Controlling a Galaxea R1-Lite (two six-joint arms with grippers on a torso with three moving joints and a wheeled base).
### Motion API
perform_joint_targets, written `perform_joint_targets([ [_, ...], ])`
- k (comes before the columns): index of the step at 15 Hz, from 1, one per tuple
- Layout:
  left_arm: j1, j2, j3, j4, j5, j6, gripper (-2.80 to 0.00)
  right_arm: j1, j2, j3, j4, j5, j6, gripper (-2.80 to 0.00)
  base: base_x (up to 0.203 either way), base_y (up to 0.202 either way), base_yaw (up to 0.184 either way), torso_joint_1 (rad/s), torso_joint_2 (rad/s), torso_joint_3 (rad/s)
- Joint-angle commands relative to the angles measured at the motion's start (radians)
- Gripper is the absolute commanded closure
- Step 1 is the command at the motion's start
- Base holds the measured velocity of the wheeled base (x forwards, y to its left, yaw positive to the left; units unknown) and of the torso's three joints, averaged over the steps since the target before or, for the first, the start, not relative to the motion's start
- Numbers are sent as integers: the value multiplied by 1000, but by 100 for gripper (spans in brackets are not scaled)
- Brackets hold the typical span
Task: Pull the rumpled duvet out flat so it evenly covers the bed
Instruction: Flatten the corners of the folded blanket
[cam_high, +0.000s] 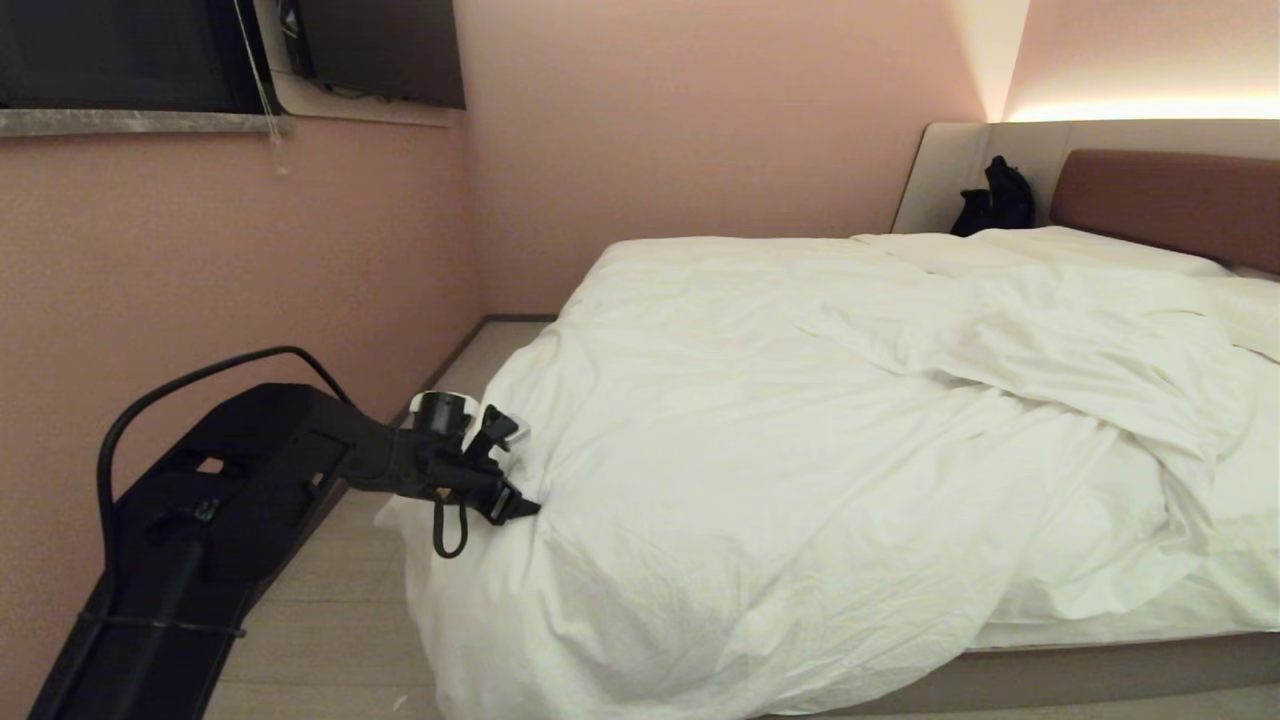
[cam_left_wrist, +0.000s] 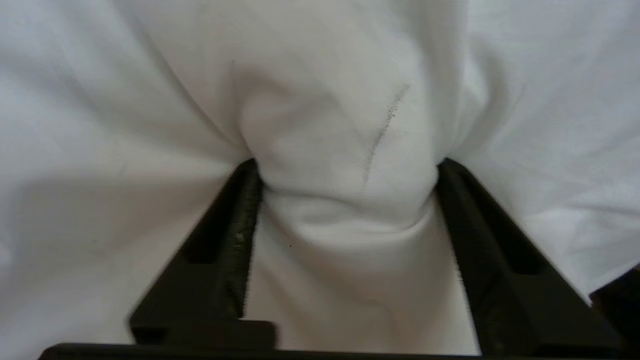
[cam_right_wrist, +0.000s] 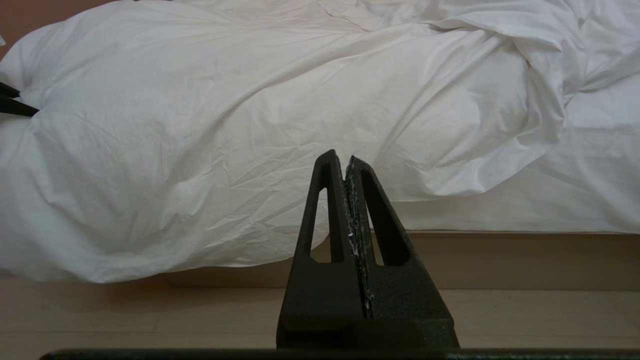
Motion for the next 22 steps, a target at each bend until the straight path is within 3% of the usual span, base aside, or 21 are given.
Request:
perform_joint_targets([
  [1, 0, 1, 3, -1, -2, 2, 0, 0, 1, 0, 0, 0, 0, 0, 0, 0, 0, 0, 0, 0],
  [9, 2, -19, 17, -1, -3, 4, 0, 0, 1, 0, 0, -1, 0, 0, 0, 0, 0, 0, 0, 0],
  [22, 46, -204, 282, -2, -7, 20, 0, 0, 1, -1, -1, 0, 0, 0, 0, 0, 0, 0, 0, 0],
])
